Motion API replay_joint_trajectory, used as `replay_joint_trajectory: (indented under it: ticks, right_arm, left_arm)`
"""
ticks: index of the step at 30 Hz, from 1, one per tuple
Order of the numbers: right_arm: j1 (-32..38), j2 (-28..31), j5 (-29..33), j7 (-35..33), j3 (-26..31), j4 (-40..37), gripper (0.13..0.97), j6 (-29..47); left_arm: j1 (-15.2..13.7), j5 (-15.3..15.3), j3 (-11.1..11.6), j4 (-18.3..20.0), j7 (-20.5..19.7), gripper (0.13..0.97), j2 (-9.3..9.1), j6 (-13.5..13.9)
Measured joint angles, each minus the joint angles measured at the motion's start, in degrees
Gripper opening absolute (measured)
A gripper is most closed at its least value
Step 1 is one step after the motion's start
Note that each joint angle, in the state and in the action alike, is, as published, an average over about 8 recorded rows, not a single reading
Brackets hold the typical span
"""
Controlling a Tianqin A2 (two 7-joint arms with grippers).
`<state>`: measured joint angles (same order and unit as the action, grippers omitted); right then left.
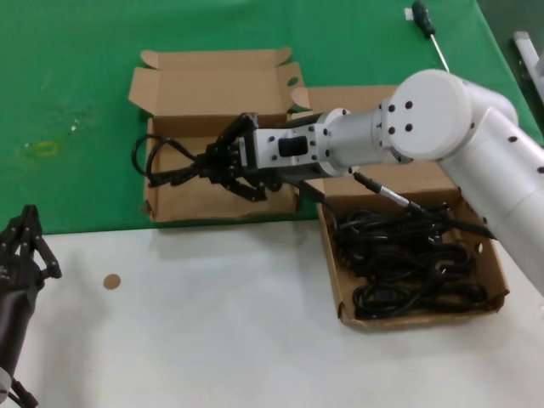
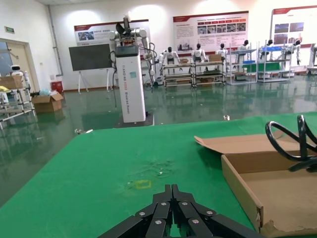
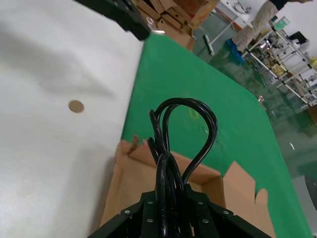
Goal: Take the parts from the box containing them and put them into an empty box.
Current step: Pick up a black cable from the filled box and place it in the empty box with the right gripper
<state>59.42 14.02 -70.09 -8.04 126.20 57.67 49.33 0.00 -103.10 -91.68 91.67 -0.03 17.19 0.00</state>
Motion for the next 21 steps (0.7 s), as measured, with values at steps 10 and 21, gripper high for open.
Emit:
replay_joint_trajectory:
  ticks: [10, 21]
  right_arm:
    - [1.3, -2.2, -0.5, -5.9, -0.5, -7.8, 0.231, -4.7]
    - [1.9, -2.9, -0.4, -7.6, -0.7, -11.0, 0.278, -6.6]
  left_arm:
    - [0.0, 0.0, 0.0, 0.0, 0.0, 0.152, 0.0, 0.0]
    - [0.0, 0.0, 0.0, 0.0, 0.0, 0.152, 0.0, 0.0]
